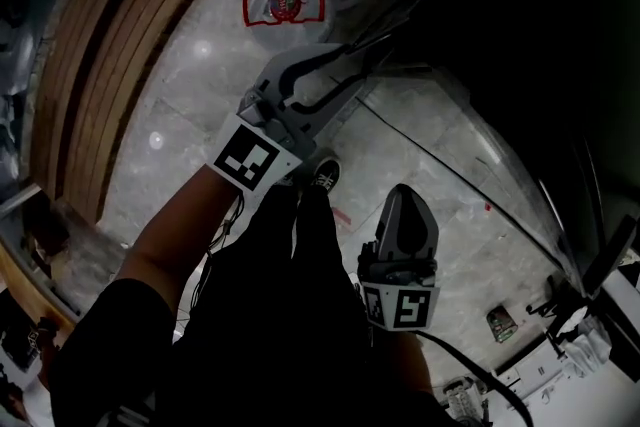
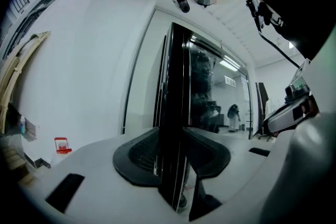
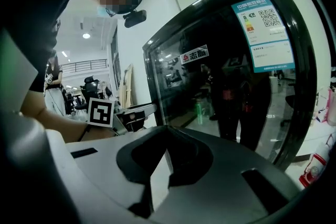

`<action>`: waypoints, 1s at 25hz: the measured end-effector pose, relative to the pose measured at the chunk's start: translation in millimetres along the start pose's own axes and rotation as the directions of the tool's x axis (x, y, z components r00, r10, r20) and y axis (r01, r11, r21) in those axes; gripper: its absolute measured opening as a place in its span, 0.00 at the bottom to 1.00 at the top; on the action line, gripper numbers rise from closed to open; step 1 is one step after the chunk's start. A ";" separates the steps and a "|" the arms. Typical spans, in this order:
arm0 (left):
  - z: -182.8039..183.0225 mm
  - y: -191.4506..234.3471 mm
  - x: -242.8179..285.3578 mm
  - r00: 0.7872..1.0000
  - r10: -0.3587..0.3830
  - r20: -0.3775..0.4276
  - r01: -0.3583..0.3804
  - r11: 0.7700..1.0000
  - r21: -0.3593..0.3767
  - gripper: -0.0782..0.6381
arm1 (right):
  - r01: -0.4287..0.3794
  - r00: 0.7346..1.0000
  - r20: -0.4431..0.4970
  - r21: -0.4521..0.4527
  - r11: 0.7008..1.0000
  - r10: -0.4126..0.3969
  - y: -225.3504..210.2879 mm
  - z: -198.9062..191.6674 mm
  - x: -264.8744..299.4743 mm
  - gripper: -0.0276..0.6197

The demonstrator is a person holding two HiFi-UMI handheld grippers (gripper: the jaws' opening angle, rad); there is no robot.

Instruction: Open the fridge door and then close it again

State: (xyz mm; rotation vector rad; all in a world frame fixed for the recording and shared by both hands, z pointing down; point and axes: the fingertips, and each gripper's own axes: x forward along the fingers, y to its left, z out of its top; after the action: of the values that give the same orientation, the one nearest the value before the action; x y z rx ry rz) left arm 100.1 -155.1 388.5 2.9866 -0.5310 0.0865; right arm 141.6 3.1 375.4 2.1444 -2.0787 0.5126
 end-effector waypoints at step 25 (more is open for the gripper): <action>30.2 -34.7 -50.1 0.991 0.136 0.002 -0.135 0.988 0.072 0.12 | -0.021 0.996 0.081 -0.045 0.999 0.025 22.3 31.3 -25.5 0.07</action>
State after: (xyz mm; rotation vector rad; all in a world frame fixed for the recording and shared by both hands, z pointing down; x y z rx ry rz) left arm 66.3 -109.1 351.5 3.0155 -0.7460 0.1236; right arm 124.5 16.4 334.6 2.1539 -2.1381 0.3834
